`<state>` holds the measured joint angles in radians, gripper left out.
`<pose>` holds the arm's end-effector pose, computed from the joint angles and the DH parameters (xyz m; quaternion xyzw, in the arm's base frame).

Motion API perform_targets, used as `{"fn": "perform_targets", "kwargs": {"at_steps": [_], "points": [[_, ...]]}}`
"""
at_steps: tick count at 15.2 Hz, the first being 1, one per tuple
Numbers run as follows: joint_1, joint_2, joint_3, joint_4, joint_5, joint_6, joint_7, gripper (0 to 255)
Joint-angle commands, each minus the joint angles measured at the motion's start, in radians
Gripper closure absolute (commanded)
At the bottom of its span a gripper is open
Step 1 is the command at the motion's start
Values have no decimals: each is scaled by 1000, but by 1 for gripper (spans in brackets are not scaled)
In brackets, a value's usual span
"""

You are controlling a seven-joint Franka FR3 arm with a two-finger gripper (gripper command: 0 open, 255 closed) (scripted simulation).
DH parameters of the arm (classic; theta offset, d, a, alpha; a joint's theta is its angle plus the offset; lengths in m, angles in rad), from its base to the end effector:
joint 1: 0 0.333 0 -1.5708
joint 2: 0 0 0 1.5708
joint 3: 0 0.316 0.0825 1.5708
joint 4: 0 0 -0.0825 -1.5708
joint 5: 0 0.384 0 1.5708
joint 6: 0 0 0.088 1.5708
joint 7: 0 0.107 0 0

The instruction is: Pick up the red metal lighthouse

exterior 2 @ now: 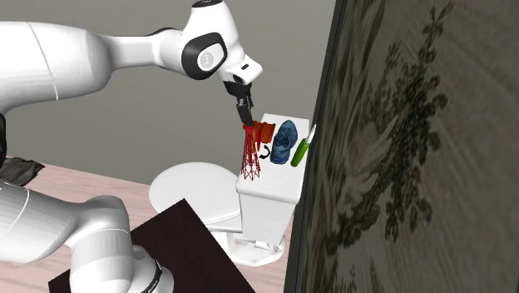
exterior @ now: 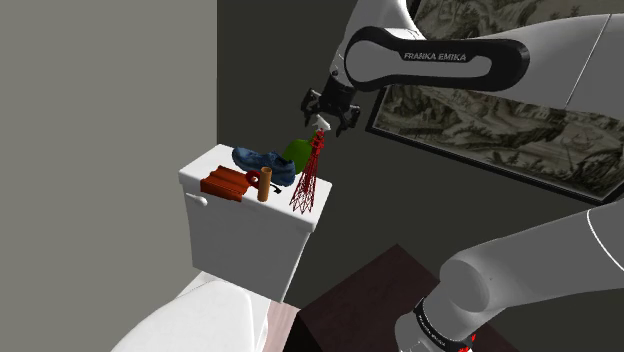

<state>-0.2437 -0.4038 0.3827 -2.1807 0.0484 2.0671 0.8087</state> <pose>0.4588 0.0884 0.5657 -0.9307 0.3375 -0.1404 0.0133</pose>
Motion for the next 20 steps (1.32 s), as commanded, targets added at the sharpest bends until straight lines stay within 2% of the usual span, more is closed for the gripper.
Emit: {"fn": "perform_targets", "kwargs": {"at_steps": [1, 4, 5, 14, 20], "points": [[1, -1, 3, -26, 1, 26, 4, 0], [1, 1, 5, -46, 1, 48, 6, 0], [2, 0, 5, -47, 1, 48, 6, 255], [1, 1, 5, -46, 1, 48, 6, 255], [-1, -2, -3, 32, 0, -33, -1, 255]]}}
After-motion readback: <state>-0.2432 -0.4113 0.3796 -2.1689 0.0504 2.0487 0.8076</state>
